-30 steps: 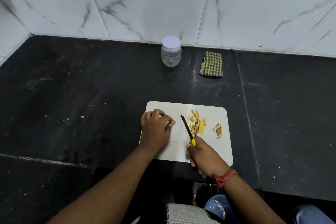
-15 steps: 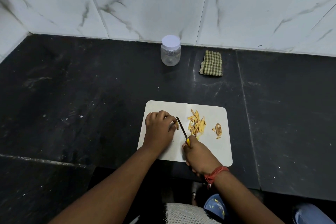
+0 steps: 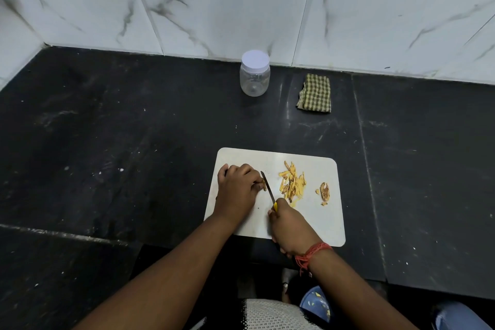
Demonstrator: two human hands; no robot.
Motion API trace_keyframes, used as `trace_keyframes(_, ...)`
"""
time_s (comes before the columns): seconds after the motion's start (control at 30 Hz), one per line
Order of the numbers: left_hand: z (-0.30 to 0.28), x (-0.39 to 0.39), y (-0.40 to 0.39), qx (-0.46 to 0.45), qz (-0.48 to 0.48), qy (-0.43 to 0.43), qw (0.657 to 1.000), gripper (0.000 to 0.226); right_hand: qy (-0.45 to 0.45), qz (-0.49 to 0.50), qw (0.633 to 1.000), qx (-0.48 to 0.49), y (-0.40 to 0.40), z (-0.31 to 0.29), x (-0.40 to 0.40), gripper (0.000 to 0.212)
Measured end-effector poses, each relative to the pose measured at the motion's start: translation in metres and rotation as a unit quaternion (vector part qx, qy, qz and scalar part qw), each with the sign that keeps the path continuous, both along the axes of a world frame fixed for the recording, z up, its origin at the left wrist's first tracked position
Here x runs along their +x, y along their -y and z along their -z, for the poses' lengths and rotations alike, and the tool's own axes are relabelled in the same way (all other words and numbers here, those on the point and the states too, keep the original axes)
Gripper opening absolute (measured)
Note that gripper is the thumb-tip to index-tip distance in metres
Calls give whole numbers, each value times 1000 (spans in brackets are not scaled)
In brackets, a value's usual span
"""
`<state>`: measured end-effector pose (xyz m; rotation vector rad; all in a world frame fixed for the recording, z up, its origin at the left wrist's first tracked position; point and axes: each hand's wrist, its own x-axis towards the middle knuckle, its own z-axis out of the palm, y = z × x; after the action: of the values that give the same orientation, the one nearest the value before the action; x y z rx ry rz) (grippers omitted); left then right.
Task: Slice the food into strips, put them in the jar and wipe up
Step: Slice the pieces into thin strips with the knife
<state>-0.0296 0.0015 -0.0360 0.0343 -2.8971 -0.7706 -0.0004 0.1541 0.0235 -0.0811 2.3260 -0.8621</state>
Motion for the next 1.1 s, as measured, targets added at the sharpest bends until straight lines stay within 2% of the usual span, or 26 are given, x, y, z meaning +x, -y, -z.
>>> trace_keyframes(0.23, 3, -2, 1, 0, 22, -6, 1000, 7, 34, -17, 999, 21, 6, 3, -2, 4)
trace_keyframes(0.47, 2, -5, 4, -4, 44, -20, 999, 17, 26, -59, 997, 39, 3, 4, -11, 7)
trace_keyframes(0.73, 3, -4, 5, -12, 44, -37, 998, 15, 27, -17, 999, 21, 4, 3, -7, 17)
trace_keyframes(1.1, 4, -4, 5, -8, 45, -38, 998, 15, 10, -27, 999, 32, 5, 2, -7, 18)
